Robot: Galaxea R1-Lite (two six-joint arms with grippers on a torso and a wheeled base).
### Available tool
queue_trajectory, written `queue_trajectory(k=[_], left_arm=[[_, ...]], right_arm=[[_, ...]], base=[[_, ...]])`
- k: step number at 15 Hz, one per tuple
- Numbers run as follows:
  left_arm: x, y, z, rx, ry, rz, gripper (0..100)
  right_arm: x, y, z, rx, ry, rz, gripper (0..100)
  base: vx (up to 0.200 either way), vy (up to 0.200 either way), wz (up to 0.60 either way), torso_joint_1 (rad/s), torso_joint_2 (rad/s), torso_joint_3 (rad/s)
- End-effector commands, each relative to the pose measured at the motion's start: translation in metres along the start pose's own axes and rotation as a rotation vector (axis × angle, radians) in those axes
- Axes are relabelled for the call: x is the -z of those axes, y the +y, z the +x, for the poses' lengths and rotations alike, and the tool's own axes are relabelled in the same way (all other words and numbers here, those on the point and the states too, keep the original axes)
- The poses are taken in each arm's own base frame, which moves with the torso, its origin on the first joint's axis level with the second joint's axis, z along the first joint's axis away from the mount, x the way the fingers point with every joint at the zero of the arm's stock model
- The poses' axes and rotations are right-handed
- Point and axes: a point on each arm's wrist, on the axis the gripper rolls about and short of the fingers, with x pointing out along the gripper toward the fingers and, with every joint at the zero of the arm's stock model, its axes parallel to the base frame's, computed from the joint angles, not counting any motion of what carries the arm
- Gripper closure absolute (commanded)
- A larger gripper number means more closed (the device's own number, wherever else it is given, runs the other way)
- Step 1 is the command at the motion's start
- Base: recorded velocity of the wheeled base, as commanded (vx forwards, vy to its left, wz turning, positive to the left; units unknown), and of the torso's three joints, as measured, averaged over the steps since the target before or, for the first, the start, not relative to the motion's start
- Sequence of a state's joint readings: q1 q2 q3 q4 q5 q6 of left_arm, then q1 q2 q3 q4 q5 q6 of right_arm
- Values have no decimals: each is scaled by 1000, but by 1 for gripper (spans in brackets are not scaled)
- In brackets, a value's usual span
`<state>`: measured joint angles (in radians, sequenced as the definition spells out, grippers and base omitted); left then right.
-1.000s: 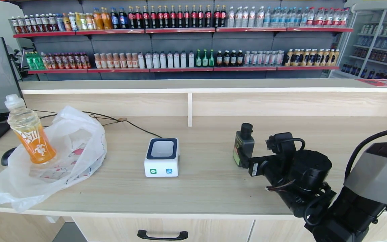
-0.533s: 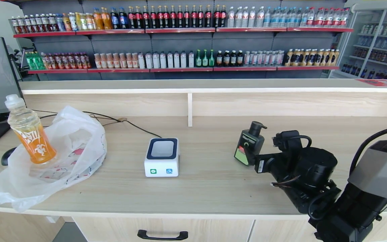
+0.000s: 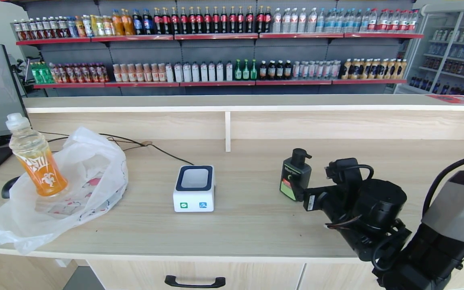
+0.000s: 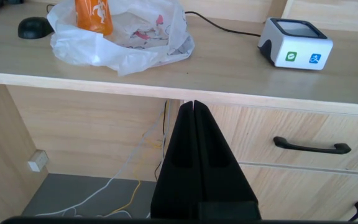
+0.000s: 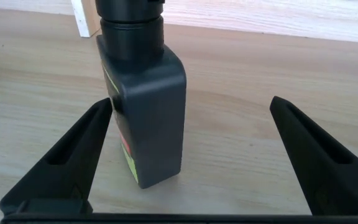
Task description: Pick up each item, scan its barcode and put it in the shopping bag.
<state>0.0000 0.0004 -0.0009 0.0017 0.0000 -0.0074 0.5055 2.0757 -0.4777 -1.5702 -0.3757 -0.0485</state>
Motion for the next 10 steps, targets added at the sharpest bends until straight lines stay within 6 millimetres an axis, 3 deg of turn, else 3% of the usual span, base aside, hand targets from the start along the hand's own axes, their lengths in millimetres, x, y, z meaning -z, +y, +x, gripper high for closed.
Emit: queue_trajectory(k=[1,10], left_arm=[[0,0,0,0,-1,0,100],[0,0,0,0,0,0,100]], right_arm=[[0,8,-6,-30,4,-4,0],[-8,-5,-19,-8,4,-2,0]], base=[[0,0,0,0,0,0],[0,0,0,0,0,0]])
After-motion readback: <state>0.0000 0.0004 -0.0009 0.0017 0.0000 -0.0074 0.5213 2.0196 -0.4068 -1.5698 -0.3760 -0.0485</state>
